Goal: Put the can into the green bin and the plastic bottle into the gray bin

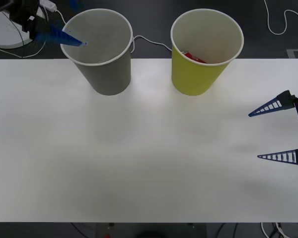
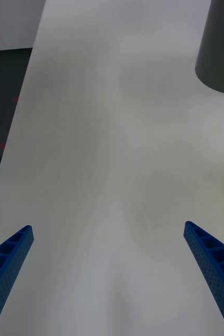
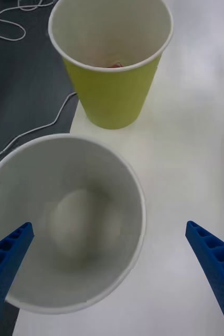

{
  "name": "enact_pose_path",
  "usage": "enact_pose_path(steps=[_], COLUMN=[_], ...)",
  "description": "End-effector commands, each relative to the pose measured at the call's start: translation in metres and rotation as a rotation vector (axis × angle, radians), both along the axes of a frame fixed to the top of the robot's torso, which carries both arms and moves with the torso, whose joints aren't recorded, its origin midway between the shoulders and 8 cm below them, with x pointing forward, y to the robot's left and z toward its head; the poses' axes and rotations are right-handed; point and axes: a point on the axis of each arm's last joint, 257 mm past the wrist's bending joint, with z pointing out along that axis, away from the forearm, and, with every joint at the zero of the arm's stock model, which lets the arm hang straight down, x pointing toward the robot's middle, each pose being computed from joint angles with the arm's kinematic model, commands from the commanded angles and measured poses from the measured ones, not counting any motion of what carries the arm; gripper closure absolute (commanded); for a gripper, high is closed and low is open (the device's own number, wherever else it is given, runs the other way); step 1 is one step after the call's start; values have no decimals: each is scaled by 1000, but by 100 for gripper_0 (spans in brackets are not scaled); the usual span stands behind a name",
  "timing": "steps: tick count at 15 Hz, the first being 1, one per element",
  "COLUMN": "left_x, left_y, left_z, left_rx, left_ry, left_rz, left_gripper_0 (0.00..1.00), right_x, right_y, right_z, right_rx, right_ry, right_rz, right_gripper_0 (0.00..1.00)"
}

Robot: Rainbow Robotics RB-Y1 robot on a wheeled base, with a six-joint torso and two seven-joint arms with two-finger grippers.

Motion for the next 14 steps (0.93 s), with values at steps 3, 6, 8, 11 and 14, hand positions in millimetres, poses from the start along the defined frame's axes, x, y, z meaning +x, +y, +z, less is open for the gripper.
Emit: enact_pose_path(steps=[3,6,8,11,14], left_x=[-15,-35,-55,-82,-102], left_y=[47,63,65,66,69], left_z=[-33,-63,-82,-105,-124], left_rx=[-5,29,41,61,71], left_ry=[-44,-65,-64,-61,-51], left_rz=[-29,-72,-101,-138,-164], left_gripper_0=[0,0,0,0,0], right_x=[0,0,0,0,0], right_y=[0,0,0,0,0], right_z=[0,0,0,0,0], right_rx=[0,0,0,0,0], right_ry=[0,0,0,0,0], right_rz=[0,0,0,0,0], right_gripper_0=[0,0,0,0,0])
